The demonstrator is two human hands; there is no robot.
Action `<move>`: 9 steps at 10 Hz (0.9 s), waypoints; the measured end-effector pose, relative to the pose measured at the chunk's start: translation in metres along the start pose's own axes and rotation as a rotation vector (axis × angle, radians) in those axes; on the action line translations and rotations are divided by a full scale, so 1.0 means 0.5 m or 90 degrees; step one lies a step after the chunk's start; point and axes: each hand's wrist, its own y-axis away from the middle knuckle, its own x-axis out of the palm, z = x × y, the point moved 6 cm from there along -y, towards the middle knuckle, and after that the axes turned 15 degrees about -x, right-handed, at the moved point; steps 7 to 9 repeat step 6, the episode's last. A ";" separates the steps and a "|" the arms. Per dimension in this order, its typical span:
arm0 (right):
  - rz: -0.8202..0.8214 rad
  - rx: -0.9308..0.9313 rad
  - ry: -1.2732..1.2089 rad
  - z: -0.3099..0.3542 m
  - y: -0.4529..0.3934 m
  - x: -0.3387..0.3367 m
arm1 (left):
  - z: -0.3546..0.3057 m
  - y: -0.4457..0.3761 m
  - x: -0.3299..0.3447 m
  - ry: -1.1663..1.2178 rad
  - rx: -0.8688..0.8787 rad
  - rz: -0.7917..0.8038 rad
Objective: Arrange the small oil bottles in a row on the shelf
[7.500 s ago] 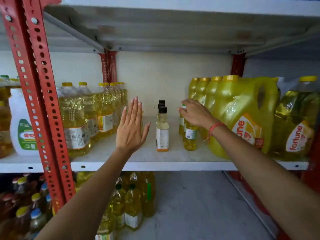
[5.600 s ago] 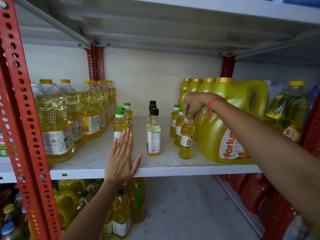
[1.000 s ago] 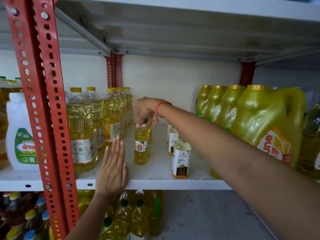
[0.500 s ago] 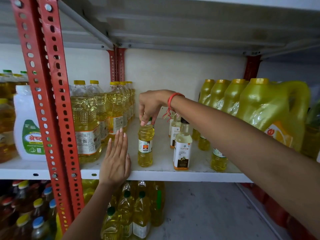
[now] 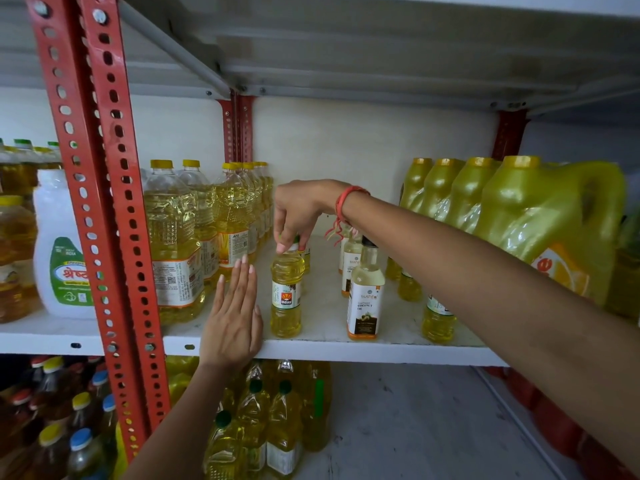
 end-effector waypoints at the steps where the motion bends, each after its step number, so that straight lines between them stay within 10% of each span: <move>1: -0.027 0.001 -0.006 -0.004 0.020 -0.013 | -0.019 -0.002 -0.016 0.004 0.007 -0.007; 4: -0.062 0.017 -0.020 -0.012 0.015 0.011 | 0.015 -0.002 -0.011 0.160 -0.065 0.056; 6: -0.323 0.021 0.100 -0.057 0.136 -0.059 | 0.010 -0.110 -0.109 0.169 -0.078 -0.050; 9: -0.323 0.021 0.100 -0.057 0.136 -0.059 | 0.010 -0.110 -0.109 0.169 -0.078 -0.050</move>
